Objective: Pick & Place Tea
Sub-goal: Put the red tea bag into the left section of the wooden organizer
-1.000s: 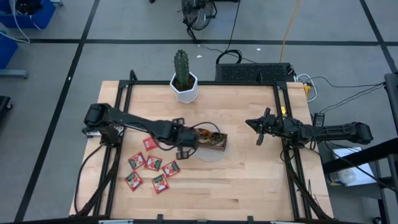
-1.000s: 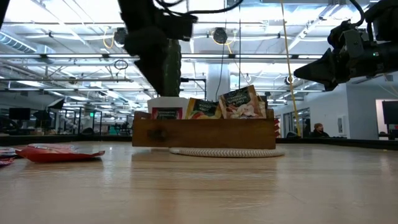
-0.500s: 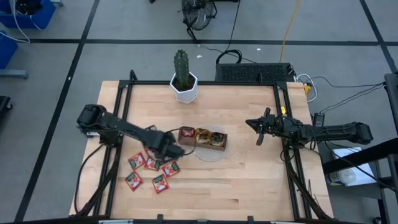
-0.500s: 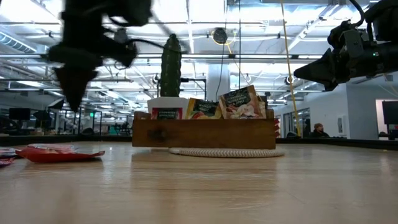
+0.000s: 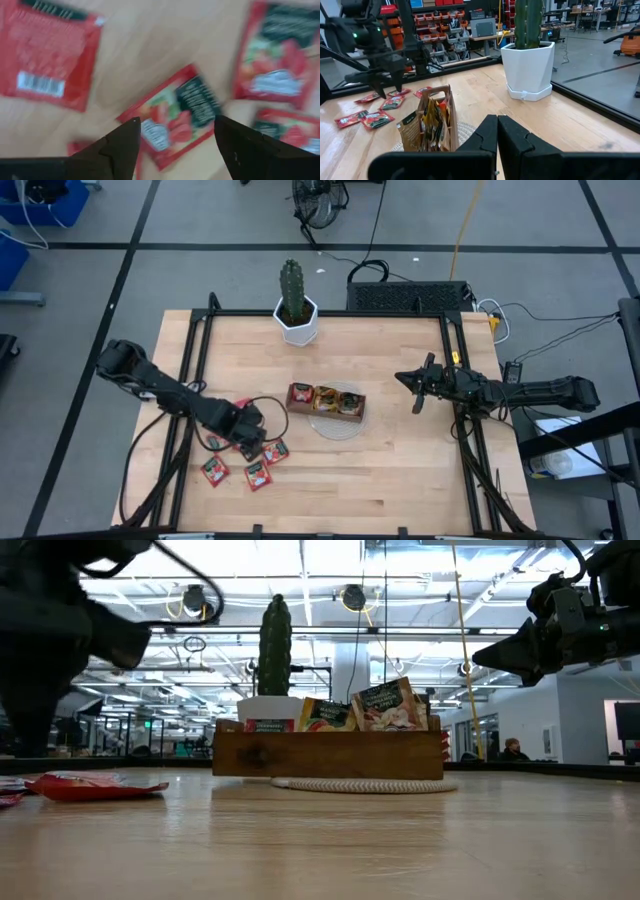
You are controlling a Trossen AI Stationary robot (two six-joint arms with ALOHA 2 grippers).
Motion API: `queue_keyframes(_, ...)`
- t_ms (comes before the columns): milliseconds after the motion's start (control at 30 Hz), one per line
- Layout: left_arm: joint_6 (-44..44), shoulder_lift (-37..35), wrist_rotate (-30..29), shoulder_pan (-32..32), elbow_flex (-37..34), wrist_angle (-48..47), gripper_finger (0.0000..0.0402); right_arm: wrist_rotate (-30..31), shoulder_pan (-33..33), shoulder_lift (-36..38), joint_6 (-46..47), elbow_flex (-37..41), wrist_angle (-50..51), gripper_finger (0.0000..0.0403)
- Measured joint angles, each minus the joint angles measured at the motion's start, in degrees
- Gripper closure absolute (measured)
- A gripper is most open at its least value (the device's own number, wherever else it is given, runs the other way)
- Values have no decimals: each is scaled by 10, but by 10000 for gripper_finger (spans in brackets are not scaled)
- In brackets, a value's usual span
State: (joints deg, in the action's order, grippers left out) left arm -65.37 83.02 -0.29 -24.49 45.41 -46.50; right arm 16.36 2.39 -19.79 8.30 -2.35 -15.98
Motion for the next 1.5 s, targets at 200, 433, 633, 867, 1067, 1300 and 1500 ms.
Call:
queue_keyframes(200, -40, 1, 7, -8, -32, -4, 162, 0, 0, 0, 0, 0, 0, 403)
queue_keyframes(433, -66, 1, 18, -8, -54, -4, 158, 0, 0, 0, 0, 0, 0, 403)
queue_keyframes(633, -55, 1, 23, -8, -55, 36, 158, 0, 0, 0, 0, 0, 0, 403)
queue_keyframes(867, -33, 1, 23, -8, -55, 99, 159, 0, 0, 0, 0, 0, 0, 403)
queue_keyframes(1067, 7, 1, 23, -8, -55, 94, 170, 0, 0, 0, 0, 0, 0, 403)
queue_keyframes(1300, 227, 1, 1, -8, -55, 108, 184, 0, 0, 0, 0, 0, 0, 403)
queue_keyframes(1500, 454, 1, -4, -8, -55, 136, 198, 0, 0, 0, 0, 0, 0, 403)
